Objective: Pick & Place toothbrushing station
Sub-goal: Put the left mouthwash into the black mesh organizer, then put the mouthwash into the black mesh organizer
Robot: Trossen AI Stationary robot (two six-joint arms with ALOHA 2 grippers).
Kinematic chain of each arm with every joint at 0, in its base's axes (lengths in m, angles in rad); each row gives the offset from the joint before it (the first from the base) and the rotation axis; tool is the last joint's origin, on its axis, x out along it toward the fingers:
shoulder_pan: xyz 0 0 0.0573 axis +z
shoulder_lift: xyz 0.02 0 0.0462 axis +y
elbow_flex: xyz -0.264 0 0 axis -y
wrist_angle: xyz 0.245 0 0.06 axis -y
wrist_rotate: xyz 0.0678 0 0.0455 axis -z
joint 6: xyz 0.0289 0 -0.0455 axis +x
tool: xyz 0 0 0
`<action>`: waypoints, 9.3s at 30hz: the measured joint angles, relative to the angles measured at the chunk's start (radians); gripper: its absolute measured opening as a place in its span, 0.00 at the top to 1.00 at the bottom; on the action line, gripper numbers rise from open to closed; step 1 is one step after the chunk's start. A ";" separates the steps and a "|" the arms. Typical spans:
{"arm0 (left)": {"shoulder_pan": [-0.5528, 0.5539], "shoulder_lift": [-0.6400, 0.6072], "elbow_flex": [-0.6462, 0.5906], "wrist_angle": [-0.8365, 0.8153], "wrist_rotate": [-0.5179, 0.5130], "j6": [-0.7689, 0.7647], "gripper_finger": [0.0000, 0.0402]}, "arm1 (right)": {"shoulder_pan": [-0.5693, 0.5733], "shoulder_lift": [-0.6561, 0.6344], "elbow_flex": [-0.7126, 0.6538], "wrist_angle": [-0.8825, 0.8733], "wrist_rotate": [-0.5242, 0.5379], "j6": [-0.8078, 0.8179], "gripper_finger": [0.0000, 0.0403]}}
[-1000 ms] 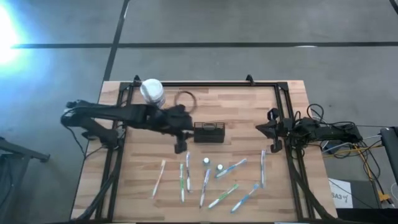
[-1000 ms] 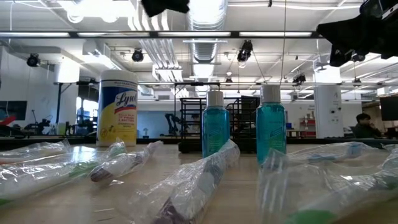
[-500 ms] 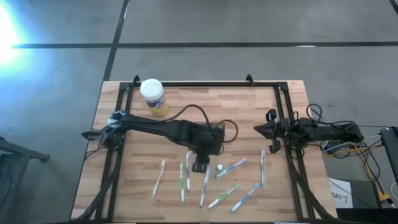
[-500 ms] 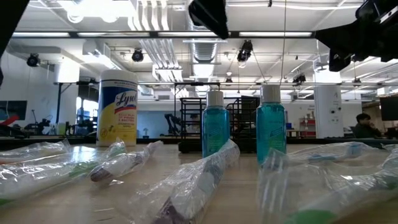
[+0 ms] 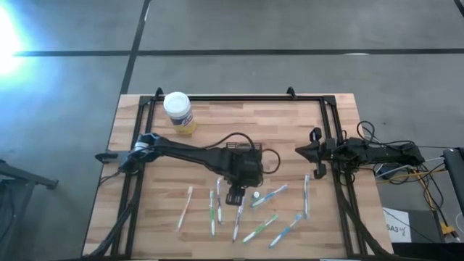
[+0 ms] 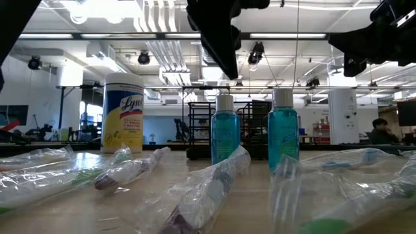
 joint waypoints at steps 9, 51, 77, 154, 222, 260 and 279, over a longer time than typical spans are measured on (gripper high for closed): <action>-0.001 0.008 -0.023 0.006 -0.007 0.110 0.50 | 0.000 0.000 0.000 -0.003 0.000 0.000 0.98; 0.003 0.007 -0.152 0.151 -0.040 0.226 0.59 | 0.000 0.001 0.000 -0.006 0.000 -0.004 0.98; 0.000 -0.019 -0.068 0.096 -0.040 0.175 0.76 | 0.001 0.001 0.000 -0.006 0.000 -0.001 0.98; 0.026 -0.779 -0.524 0.192 -0.282 -0.115 0.76 | 0.000 0.006 0.000 -0.045 0.000 0.026 0.98; 0.261 0.009 -0.053 0.013 -0.107 0.337 0.76 | 0.000 0.005 0.000 -0.067 0.000 0.001 0.98; 0.264 -0.069 -0.088 0.032 -0.090 0.322 0.49 | 0.000 0.005 0.000 -0.066 0.000 0.002 0.98; 0.132 -1.088 -1.225 0.986 -0.078 -0.074 0.98 | 0.000 0.005 0.000 -0.116 -0.002 0.078 0.98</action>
